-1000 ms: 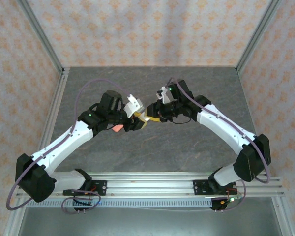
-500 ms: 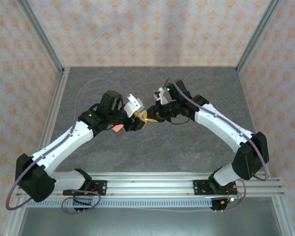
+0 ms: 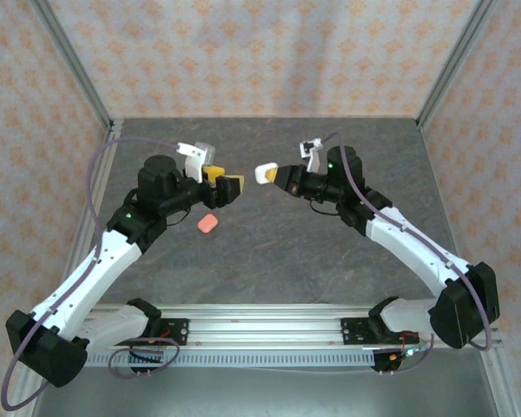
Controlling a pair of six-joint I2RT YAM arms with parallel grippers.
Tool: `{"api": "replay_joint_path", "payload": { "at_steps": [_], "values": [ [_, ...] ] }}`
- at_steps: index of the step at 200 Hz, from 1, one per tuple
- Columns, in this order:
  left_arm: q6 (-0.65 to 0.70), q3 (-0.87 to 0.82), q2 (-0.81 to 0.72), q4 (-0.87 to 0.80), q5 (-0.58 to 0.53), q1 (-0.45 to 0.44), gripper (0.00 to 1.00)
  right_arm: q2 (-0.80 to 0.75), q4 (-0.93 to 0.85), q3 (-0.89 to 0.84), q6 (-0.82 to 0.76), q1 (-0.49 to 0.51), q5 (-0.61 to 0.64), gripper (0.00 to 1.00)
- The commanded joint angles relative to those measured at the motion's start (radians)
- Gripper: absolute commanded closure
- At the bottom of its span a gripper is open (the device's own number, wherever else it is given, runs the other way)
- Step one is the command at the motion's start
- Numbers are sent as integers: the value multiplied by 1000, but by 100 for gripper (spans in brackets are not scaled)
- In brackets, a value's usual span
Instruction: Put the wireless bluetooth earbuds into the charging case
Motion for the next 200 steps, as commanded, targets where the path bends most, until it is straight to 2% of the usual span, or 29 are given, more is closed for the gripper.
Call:
{"api": "replay_joint_path", "payload": {
  "at_steps": [1, 35, 90, 200],
  "values": [
    [-257, -43, 1, 229, 167, 3, 30, -21, 250, -15, 51, -7, -25, 100],
    [-428, -40, 29, 392, 246, 1, 32, -7, 388, -30, 128, -7, -91, 100],
    [-530, 11, 90, 497, 291, 1, 37, 13, 588, -45, 258, -7, -170, 100],
    [-550, 78, 142, 543, 320, -5, 56, 15, 633, -46, 275, -5, -206, 100]
  ]
}}
